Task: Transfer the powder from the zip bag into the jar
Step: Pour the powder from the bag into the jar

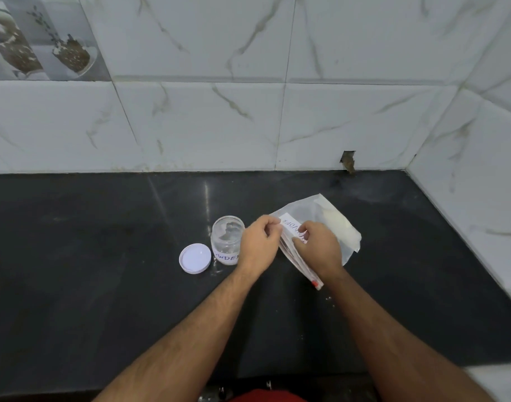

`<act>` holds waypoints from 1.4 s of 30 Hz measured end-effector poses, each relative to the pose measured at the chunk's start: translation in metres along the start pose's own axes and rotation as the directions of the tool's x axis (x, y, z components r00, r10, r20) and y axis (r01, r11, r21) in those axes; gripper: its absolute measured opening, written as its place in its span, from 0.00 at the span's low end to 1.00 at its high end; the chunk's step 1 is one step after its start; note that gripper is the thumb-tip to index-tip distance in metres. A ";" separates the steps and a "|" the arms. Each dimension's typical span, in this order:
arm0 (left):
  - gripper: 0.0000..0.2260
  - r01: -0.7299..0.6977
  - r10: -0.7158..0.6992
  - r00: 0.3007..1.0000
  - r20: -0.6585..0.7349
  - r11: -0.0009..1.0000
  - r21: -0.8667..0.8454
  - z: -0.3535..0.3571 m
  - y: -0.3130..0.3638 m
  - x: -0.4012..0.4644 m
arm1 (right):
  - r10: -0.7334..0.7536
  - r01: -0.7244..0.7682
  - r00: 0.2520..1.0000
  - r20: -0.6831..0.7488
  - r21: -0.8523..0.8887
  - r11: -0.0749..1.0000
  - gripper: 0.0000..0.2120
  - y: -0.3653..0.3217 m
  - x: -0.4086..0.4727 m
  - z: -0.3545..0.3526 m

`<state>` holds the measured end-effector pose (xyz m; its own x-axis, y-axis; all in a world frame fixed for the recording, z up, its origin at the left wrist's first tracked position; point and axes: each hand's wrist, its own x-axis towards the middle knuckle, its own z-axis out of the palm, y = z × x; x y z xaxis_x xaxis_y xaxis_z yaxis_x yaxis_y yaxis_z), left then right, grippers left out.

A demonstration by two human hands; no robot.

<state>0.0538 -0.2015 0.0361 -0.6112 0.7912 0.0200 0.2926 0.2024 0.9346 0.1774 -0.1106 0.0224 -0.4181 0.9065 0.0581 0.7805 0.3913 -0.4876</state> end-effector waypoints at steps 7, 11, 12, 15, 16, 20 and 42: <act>0.05 0.301 -0.306 0.952 0.031 0.949 0.094 0.027 -0.040 0.002 | -0.046 0.063 0.994 0.097 -0.177 0.982 0.25 0.009 -0.005 0.018; 0.05 0.384 -0.388 0.921 0.026 0.918 0.096 0.034 -0.057 0.003 | -0.061 0.099 0.989 0.134 -0.296 0.950 0.20 0.009 0.000 0.018; 0.05 0.394 -0.398 0.917 0.019 0.914 0.099 0.035 -0.059 0.003 | -0.055 0.090 0.990 0.129 -0.286 0.954 0.19 0.009 0.002 0.016; 0.05 0.407 -0.407 0.913 -0.010 0.909 0.091 0.035 -0.052 0.003 | -0.054 0.080 0.993 0.108 -0.254 0.964 0.12 0.007 0.009 0.006; 0.05 0.408 -0.408 0.913 -0.016 0.910 0.076 0.037 -0.048 0.004 | -0.062 0.086 0.993 0.105 -0.248 0.965 0.11 0.007 0.012 0.002; 0.14 0.402 -0.400 0.914 -0.072 0.915 0.019 0.048 -0.025 0.012 | -0.085 0.091 0.995 0.043 -0.154 0.984 0.10 0.005 0.024 -0.027; 0.03 0.061 -0.008 0.982 -0.191 0.960 0.273 0.066 0.160 0.081 | -0.044 0.043 0.999 -0.002 0.229 0.972 0.08 0.011 0.112 -0.192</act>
<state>0.0990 -0.0668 0.1638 -0.7428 0.6647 0.0801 0.4445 0.4002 0.8014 0.2284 0.0255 0.1913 -0.4509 0.8889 0.0808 0.6347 0.3830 -0.6712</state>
